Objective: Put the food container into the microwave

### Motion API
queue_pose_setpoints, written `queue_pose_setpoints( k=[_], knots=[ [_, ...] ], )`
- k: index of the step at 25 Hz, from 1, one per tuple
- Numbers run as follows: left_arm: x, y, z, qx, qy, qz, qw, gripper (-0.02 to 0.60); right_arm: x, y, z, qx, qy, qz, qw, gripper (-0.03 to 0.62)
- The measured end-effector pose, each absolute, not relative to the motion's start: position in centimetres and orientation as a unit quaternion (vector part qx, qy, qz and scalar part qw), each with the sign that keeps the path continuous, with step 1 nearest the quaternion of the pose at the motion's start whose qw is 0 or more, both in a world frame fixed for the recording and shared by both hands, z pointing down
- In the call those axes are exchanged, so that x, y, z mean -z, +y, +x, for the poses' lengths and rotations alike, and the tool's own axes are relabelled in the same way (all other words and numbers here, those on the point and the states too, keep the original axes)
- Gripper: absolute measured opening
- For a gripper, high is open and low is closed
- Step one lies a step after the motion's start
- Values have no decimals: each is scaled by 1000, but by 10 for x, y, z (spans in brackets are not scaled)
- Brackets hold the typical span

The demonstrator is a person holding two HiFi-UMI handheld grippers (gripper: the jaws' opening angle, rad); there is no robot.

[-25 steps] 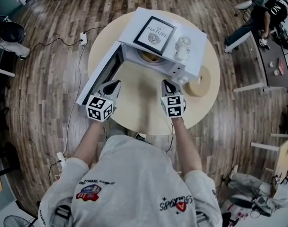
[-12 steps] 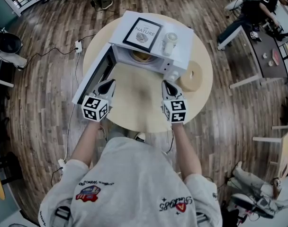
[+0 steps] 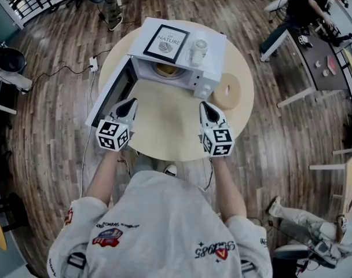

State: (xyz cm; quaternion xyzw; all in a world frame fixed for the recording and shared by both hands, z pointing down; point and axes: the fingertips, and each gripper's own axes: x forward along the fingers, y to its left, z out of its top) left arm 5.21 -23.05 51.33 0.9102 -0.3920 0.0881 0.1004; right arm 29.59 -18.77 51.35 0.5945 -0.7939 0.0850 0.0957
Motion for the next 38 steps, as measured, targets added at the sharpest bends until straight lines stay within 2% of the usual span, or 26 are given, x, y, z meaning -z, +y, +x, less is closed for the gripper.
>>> queue_pose_setpoints(
  k=[38],
  knots=[
    [-511, -211, 78, -77, -383, 915, 105, 5, -506, -156, 298, -74, -789, 606, 75, 5]
  ],
)
